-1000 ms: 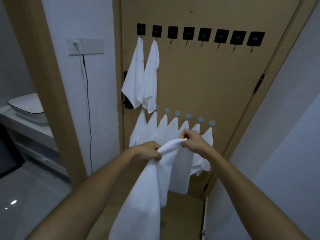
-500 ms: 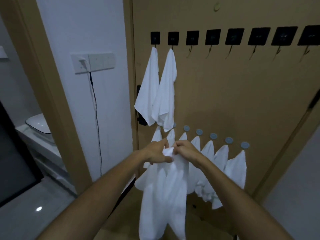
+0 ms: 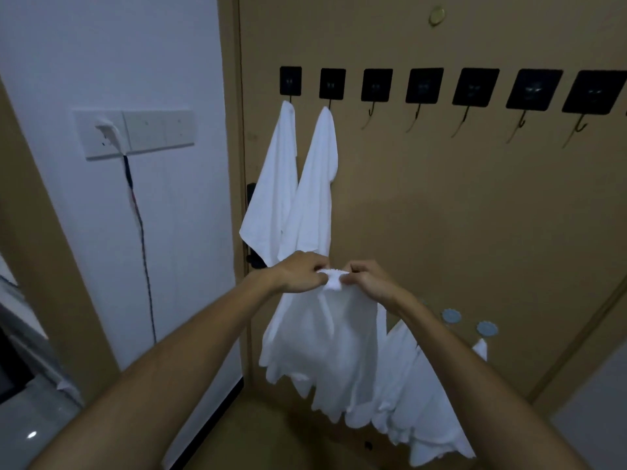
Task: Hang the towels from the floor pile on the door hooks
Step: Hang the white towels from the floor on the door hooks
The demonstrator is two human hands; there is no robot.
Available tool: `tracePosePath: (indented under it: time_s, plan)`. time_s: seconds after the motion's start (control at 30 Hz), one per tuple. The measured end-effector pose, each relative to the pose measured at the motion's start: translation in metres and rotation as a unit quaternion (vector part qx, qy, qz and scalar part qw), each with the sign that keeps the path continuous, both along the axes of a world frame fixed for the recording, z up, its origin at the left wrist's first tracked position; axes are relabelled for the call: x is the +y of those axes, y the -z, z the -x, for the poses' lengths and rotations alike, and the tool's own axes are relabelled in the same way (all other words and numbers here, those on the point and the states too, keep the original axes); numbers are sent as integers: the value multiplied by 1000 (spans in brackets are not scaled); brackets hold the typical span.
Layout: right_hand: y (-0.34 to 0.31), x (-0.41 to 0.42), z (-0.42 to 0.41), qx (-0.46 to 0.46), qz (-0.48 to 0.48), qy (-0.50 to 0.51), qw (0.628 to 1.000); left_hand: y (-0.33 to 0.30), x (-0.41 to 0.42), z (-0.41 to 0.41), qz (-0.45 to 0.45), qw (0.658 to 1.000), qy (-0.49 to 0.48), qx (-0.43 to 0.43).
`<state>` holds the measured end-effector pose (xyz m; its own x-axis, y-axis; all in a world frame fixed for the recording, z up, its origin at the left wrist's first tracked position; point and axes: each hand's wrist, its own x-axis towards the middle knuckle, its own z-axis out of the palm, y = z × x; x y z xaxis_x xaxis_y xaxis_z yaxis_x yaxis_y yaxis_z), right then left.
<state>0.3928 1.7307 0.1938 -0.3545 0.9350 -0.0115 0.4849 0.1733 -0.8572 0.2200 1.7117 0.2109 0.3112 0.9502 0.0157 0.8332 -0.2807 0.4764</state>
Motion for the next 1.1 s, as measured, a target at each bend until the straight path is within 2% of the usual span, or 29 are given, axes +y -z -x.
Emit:
tracePosePath:
  time_s: [0.17, 0.37, 0.6, 0.73, 0.87, 1.03, 1.1]
  plan:
    - [-10, 43, -12, 15, -42, 52, 998, -19, 61, -3, -65, 997, 25, -37]
    - [-42, 97, -24, 68, -75, 133, 986, -37, 138, -2, -22, 995, 91, -20]
    - [-84, 156, -9, 110, -136, 193, 965, -79, 203, 8, -19, 976, 128, -175]
    - [-102, 184, -9, 73, -202, 224, 951, -105, 237, 10, -106, 973, 127, -161]
    - [-140, 209, -6, 7, -287, 239, 928, -142, 267, 6, -211, 954, 119, -176]
    - [-191, 236, 5, -90, -447, 263, 850, -186, 302, -2, -333, 922, 66, -187]
    - [-204, 251, 9, -119, -469, 277, 830, -197, 317, -7, -354, 910, 59, -206]
